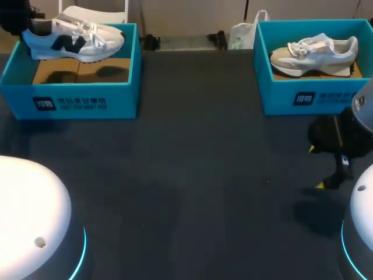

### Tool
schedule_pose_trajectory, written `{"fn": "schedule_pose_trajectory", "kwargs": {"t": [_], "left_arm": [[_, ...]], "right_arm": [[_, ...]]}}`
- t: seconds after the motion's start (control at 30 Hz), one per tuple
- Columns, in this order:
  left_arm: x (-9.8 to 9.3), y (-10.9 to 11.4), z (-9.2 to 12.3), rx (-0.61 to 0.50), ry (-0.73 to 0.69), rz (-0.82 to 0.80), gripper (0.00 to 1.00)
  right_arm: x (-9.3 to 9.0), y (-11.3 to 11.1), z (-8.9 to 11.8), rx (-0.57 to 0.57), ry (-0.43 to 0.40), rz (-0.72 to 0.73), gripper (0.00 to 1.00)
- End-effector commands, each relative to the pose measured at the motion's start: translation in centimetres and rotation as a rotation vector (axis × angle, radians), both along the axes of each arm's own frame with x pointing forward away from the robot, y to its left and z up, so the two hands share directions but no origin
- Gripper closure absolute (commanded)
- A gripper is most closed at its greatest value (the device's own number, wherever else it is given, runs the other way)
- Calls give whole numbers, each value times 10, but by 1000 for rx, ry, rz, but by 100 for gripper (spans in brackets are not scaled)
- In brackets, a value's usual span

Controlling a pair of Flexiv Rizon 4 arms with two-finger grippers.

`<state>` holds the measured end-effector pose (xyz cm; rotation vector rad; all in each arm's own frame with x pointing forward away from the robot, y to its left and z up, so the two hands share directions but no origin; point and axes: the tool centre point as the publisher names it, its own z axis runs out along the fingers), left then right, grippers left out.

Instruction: Take the shoe out of the shoebox, open the shoe tongue, remove and reinsert the insole, then place the shoe into the shoebox

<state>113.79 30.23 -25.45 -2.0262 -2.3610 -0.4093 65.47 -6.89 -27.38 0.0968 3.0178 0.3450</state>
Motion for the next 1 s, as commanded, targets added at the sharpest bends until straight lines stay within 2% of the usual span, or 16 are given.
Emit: {"fn": "schedule_pose_trajectory", "kwargs": {"t": [0.03, 0.47, 1.0], "left_arm": [[10, 2, -4, -2, 19, 3, 100], [-30, 10, -30, 29, 68, -43, 100], [-33, 11, -30, 23, 76, -45, 100]], "right_arm": [[-1, 0, 0, -1, -2, 0, 0], [-1, 0, 0, -1, -2, 0, 0], [-1, 0, 0, -1, -2, 0, 0]]}}
